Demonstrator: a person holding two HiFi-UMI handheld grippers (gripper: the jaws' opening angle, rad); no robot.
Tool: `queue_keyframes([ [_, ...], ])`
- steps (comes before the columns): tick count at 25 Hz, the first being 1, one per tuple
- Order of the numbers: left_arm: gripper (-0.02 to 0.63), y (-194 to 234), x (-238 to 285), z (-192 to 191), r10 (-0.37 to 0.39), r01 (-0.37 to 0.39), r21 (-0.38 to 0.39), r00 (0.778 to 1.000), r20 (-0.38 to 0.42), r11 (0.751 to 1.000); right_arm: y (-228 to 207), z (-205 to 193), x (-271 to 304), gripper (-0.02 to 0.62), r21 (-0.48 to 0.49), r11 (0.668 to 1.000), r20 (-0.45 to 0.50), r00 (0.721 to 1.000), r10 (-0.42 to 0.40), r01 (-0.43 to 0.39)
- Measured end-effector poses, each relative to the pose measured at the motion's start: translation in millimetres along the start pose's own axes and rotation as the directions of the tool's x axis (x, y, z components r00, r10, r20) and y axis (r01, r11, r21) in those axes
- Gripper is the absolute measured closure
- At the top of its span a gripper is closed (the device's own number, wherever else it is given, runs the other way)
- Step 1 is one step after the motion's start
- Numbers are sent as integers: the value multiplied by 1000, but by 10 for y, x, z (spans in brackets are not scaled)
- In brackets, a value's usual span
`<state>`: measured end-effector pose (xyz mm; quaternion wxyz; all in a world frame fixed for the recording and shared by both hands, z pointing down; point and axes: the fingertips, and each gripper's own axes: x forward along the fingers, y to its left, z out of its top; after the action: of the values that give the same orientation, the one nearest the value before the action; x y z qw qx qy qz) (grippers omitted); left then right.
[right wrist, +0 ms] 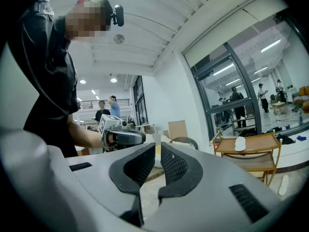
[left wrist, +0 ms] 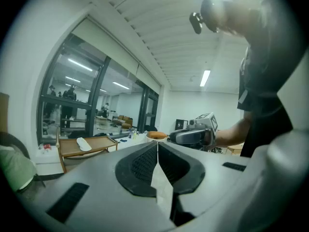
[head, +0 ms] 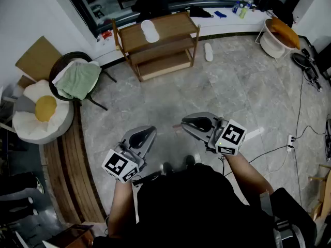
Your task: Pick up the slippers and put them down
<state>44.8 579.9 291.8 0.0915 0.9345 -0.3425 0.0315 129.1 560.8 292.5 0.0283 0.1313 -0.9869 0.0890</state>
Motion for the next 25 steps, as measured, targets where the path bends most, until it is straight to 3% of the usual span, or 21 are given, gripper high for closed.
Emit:
queue_keyframes([
  [10, 592, -7, 198, 88, -15, 15, 14, 1000, -2, 1000, -107, 63, -240, 548, -7, 1000, 16, 1000, -5, 5],
  [14, 592, -13, 305, 127, 3, -3, -1, 1000, 14, 1000, -170, 156, -399, 548, 24, 1000, 78, 997, 11, -13],
  [25, 592, -58, 552, 82, 42, -42, -10, 999, 1, 999, -441, 151, -505, 548, 32, 999, 114, 993, 15, -19],
])
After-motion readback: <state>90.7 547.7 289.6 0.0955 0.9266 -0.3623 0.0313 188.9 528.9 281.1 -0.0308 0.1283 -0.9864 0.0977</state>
